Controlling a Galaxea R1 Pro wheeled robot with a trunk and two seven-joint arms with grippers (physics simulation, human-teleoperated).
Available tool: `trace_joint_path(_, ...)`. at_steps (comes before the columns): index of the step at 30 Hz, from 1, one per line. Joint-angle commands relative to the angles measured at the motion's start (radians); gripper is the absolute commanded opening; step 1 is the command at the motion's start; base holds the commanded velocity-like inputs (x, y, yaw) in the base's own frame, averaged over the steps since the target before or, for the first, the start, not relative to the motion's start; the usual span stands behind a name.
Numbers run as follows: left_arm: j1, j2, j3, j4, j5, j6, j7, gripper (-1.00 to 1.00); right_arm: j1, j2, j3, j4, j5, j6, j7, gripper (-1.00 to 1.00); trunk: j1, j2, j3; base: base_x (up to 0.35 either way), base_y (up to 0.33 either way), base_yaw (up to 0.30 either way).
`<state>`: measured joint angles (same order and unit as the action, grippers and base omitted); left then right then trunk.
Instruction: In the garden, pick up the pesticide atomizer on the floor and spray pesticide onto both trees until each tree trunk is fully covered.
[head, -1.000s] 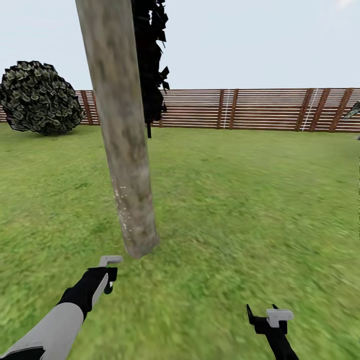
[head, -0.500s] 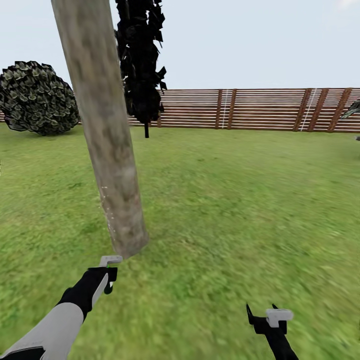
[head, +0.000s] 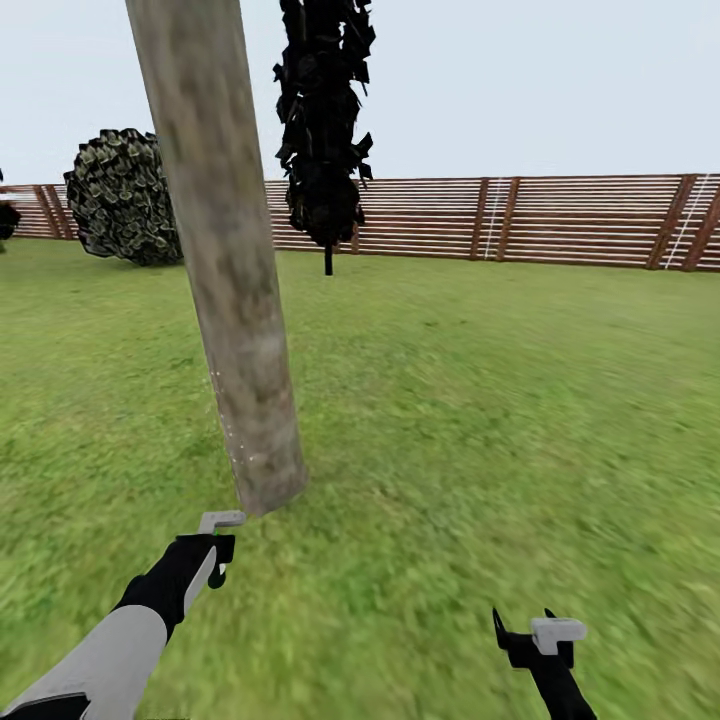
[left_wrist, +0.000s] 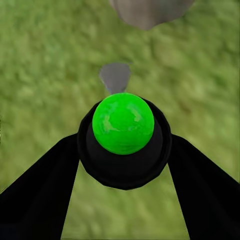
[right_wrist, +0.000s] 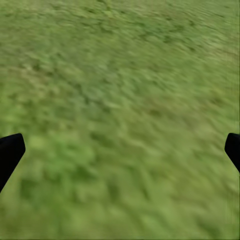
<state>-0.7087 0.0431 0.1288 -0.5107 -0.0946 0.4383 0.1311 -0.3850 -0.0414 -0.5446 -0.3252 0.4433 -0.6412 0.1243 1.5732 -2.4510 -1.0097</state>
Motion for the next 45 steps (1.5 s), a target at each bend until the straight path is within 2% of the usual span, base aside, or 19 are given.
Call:
trace_joint_path(1,0.0,0.0,0.0,0.0,0.0,0.0,-0.001,-1.0,0.0,0.0,0.0,0.0,0.0,0.0,0.0,1.0,0.0,0.0,0.0,0.119,-0.275,0.277)
trace_joint_path(8,0.0,0.0,0.0,0.0,0.0,-0.001,-0.001,-1.0,0.0,0.0,0.0,0.0,0.0,0.0,0.0,1.0,0.0,0.0,0.0,0.119,-0.275,0.222)
trace_joint_path(31,0.0,-0.002,-0.001,0.0,0.001,0.0,-0.001,-1.0,0.0,0.0,0.0,0.001,0.002,0.0,0.0,1.0,0.0,0.0,0.0,0.052,-0.275,0.008)
trace_joint_path(45,0.0,-0.002,-0.001,0.0,0.0,0.0,-0.001,-1.0,0.0,0.001,0.0,0.002,0.002,0.0,0.0,1.0,0.0,0.0,0.0,0.0,-0.275,0.251)
